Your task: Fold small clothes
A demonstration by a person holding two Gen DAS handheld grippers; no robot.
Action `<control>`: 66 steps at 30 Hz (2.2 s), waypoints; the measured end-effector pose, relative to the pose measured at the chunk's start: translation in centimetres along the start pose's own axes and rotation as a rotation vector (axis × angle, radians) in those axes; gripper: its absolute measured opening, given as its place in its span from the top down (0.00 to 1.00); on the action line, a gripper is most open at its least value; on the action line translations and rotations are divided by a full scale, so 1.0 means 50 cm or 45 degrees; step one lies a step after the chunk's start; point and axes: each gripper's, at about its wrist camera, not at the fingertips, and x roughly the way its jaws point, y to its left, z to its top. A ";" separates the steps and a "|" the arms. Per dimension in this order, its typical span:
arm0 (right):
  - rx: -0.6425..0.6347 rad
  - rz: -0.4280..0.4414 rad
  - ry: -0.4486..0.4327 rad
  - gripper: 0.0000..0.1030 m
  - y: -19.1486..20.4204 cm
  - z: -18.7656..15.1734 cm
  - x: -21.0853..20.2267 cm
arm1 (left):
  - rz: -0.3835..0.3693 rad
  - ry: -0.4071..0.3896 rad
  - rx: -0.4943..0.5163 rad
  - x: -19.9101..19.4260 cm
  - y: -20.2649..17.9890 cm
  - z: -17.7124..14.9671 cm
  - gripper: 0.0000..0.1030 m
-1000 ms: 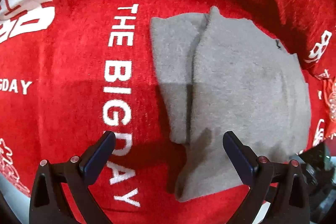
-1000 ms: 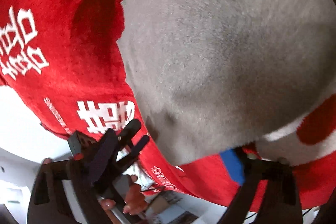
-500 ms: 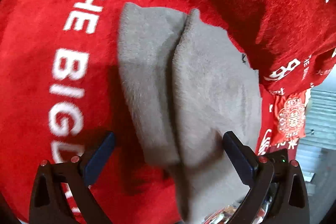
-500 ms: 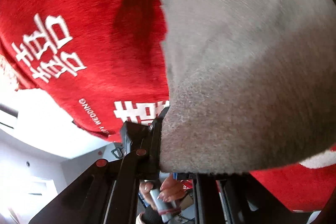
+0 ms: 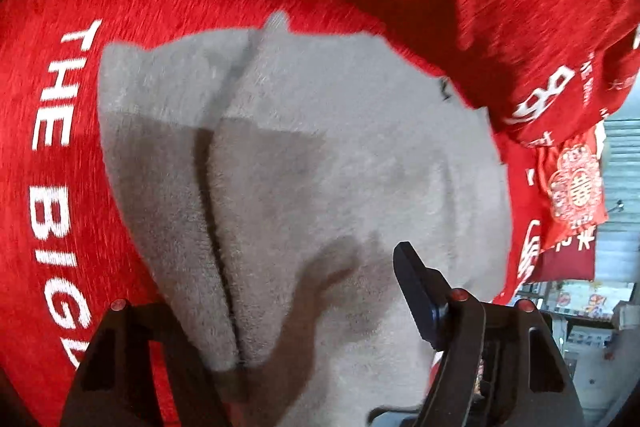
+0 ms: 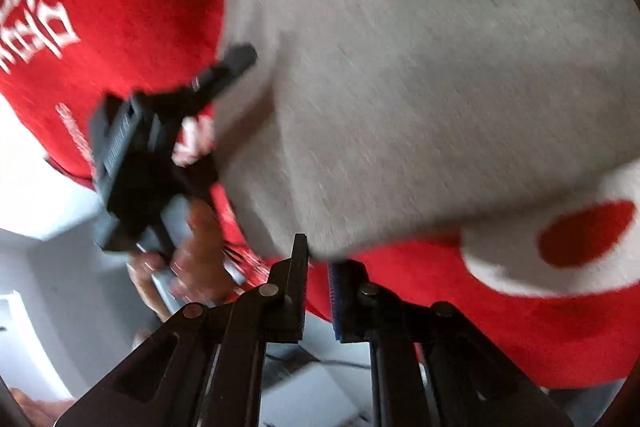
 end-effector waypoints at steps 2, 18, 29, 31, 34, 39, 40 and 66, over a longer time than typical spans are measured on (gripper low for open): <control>-0.034 -0.076 0.039 0.73 0.003 -0.007 -0.008 | 0.040 -0.001 0.011 0.004 0.000 -0.007 0.28; -0.286 -0.491 -0.322 0.96 0.083 0.149 -0.195 | 0.172 -0.048 -0.050 0.021 -0.030 -0.011 0.28; -0.379 -0.574 -0.192 0.99 0.062 0.191 -0.176 | 0.094 -0.161 -0.150 -0.034 -0.054 -0.007 0.85; -0.352 -0.527 -0.182 0.99 0.052 0.197 -0.189 | 0.084 -0.186 -0.077 -0.052 -0.102 -0.007 0.85; -0.327 -0.491 -0.189 0.99 0.041 0.197 -0.226 | 0.019 -0.202 0.021 -0.067 -0.190 -0.002 0.85; -0.292 -0.367 -0.276 0.99 0.015 0.199 -0.338 | -0.105 -0.203 0.119 -0.050 -0.352 0.021 0.85; -0.284 -0.347 -0.301 0.99 0.006 0.203 -0.367 | -0.108 -0.199 0.144 -0.043 -0.378 0.019 0.85; 0.367 0.432 -0.408 0.54 -0.346 0.244 -0.616 | 0.260 -0.186 0.485 0.122 -0.635 -0.042 0.33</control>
